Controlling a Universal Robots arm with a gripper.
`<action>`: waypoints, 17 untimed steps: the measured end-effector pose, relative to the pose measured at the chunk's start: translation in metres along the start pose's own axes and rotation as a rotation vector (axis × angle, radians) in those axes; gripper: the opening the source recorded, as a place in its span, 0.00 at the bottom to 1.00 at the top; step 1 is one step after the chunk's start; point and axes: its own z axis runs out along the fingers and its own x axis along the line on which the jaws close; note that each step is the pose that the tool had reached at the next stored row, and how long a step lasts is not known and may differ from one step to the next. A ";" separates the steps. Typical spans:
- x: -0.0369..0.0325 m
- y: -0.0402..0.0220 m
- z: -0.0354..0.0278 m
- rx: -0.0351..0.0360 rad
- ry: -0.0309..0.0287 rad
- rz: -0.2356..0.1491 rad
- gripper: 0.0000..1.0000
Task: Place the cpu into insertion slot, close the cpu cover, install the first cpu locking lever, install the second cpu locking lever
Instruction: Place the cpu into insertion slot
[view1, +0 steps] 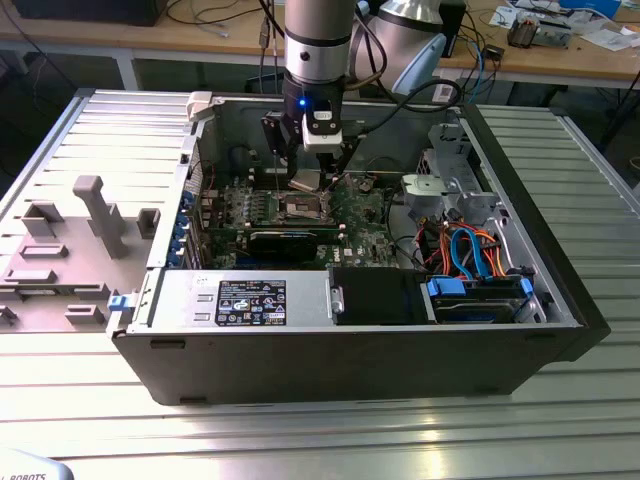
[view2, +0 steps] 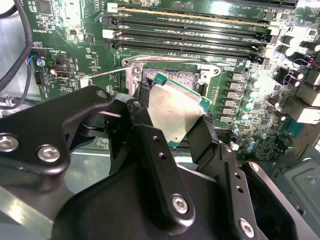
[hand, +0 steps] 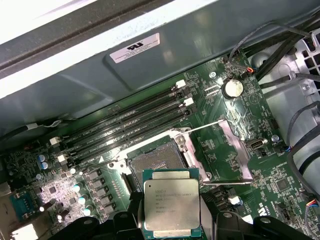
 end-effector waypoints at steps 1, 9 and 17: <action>0.0000 0.0000 0.0000 0.0001 -0.0001 0.001 0.55; 0.0000 0.0000 0.0000 0.0007 -0.0003 0.011 0.55; 0.0000 0.0000 0.0002 0.0013 -0.0006 0.023 0.55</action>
